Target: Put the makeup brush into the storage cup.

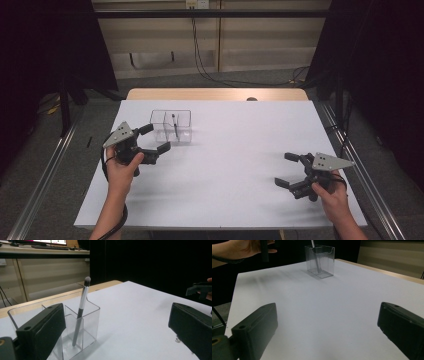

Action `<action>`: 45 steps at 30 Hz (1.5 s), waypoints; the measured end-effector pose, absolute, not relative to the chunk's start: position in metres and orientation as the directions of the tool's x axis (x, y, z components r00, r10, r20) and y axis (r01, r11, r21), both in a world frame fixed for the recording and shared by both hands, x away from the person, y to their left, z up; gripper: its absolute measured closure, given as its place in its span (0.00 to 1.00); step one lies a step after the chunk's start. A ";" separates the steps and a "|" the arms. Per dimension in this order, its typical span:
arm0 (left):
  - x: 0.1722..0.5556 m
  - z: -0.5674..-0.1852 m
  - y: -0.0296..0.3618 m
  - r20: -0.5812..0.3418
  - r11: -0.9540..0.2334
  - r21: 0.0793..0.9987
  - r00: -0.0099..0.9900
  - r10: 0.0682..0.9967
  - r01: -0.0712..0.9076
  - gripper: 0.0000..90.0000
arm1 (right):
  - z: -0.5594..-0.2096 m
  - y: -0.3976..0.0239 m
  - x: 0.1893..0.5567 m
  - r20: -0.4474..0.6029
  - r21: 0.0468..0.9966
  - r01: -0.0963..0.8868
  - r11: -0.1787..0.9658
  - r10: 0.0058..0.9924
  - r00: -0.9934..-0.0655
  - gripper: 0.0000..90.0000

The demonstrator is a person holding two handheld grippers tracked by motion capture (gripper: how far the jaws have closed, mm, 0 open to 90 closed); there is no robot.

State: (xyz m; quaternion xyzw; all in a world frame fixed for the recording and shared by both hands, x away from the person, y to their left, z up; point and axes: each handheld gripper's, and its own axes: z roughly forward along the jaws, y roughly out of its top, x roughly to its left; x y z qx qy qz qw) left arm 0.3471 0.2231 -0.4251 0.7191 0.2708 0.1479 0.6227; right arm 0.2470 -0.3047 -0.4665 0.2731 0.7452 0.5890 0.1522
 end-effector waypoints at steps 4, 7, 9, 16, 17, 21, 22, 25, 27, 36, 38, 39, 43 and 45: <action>0.345 -0.427 0.226 -0.128 -0.080 0.974 0.809 0.574 0.211 0.01 | -0.466 -0.305 0.247 0.098 0.961 0.229 0.154 0.586 -0.804 0.03; 0.343 -0.429 0.228 -0.131 -0.078 0.974 0.808 0.575 0.214 0.01 | -0.466 -0.305 0.246 0.095 0.962 0.227 0.155 0.586 -0.804 0.03; 0.341 -0.431 0.229 -0.136 -0.076 0.973 0.808 0.573 0.217 0.01 | -0.466 -0.306 0.247 0.096 0.962 0.226 0.152 0.588 -0.803 0.03; 0.338 -0.434 0.233 -0.145 -0.069 0.972 0.804 0.577 0.224 0.01 | -0.466 -0.305 0.247 0.094 0.962 0.226 0.155 0.587 -0.804 0.03; 0.338 -0.433 0.234 -0.143 -0.070 0.972 0.805 0.576 0.223 0.01 | -0.466 -0.305 0.246 0.093 0.962 0.225 0.156 0.587 -0.804 0.03; 0.335 -0.432 0.235 -0.139 -0.071 0.973 0.808 0.572 0.218 0.01 | -0.465 -0.306 0.246 0.093 0.962 0.224 0.155 0.588 -0.803 0.03; 0.334 -0.432 0.235 -0.137 -0.074 0.973 0.810 0.570 0.217 0.01 | -0.465 -0.306 0.246 0.092 0.962 0.224 0.155 0.588 -0.803 0.03; 0.332 -0.433 0.237 -0.138 -0.075 0.973 0.810 0.570 0.219 0.01 | -0.466 -0.306 0.246 0.093 0.962 0.225 0.154 0.589 -0.803 0.03; 0.331 -0.433 0.238 -0.135 -0.079 0.973 0.810 0.570 0.218 0.01 | -0.466 -0.306 0.246 0.093 0.962 0.224 0.153 0.589 -0.803 0.03; 0.326 -0.437 0.242 -0.136 -0.084 0.972 0.812 0.568 0.221 0.01 | -0.465 -0.306 0.246 0.093 0.964 0.222 0.148 0.593 -0.800 0.03; 0.325 -0.437 0.243 -0.137 -0.084 0.971 0.811 0.569 0.223 0.01 | -0.465 -0.306 0.246 0.092 0.963 0.222 0.150 0.593 -0.800 0.03; 0.324 -0.437 0.243 -0.140 -0.083 0.971 0.810 0.569 0.225 0.01 | -0.466 -0.306 0.246 0.091 0.963 0.222 0.151 0.593 -0.800 0.03; 0.322 -0.437 0.244 -0.136 -0.082 0.972 0.812 0.568 0.220 0.01 | -0.466 -0.306 0.247 0.093 0.964 0.222 0.149 0.592 -0.800 0.03; 0.322 -0.436 0.244 -0.136 -0.080 0.972 0.811 0.569 0.220 0.01 | -0.466 -0.306 0.247 0.092 0.963 0.223 0.151 0.592 -0.801 0.03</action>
